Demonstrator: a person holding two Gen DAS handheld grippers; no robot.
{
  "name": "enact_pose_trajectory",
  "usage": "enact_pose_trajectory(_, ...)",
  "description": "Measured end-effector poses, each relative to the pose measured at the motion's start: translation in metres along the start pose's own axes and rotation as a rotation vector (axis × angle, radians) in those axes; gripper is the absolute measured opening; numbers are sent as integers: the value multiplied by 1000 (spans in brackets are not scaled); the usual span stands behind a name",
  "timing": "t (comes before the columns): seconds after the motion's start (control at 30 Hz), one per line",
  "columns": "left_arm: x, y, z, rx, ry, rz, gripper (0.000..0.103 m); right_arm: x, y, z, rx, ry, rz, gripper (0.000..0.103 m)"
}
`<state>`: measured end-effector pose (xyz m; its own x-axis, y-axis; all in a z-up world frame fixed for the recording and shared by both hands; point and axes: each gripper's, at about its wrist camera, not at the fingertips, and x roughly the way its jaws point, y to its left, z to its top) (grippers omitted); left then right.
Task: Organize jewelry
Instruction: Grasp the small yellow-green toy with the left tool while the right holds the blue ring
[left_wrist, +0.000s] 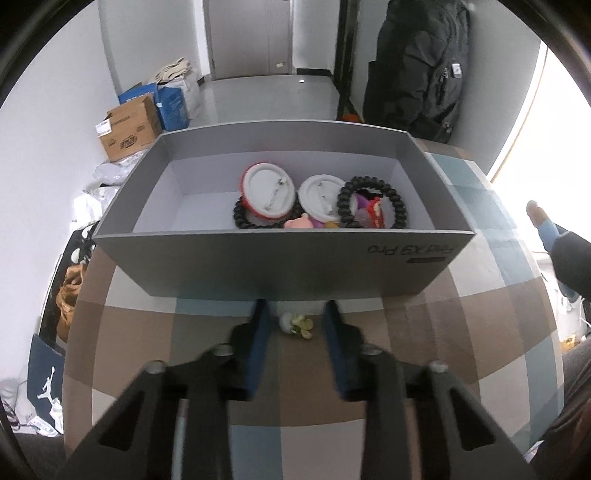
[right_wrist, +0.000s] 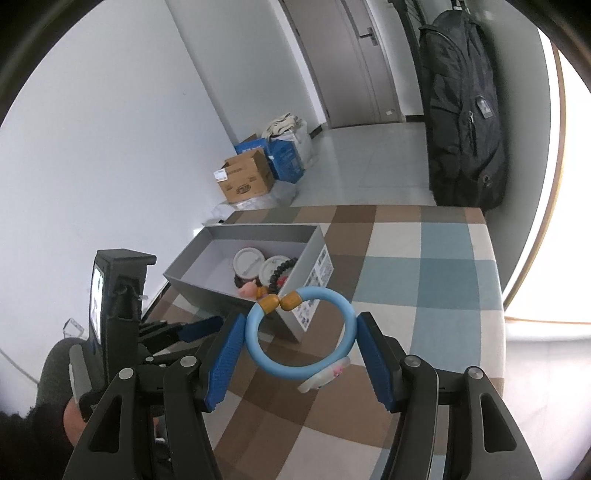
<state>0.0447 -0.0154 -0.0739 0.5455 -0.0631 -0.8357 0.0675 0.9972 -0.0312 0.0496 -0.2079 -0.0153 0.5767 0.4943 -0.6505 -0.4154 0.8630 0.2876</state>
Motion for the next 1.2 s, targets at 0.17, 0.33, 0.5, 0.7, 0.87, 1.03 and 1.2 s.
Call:
enact_pose_trajectory(0.17, 0, -3, 2, -2, 9, -23, 13, 1, 0, 0, 4, 2, -2, 61)
enact_pose_trajectory(0.33, -2, -1, 3, -17, 20, -62, 13, 3, 2, -1, 2, 8, -6, 61)
enact_pose_trajectory(0.5, -11, -2, 3, -14, -1, -75, 13, 5, 6, -1, -6, 5, -6, 61)
enact_pose_trajectory(0.7, -28, 8, 5, -68, -49, -129, 13, 9, 14, -1, -19, 5, 4, 61)
enact_pose_trajectory(0.87, -43, 17, 10, -110, -117, -164, 13, 14, 24, 0, -39, 7, 21, 61)
enact_pose_trajectory(1.03, -50, 26, 15, -142, -160, -191, 13, 20, 36, 6, -73, 1, 41, 61)
enact_pose_trajectory(1.2, -58, 38, 25, -185, -219, -229, 13, 29, 43, 15, -87, -6, 53, 61)
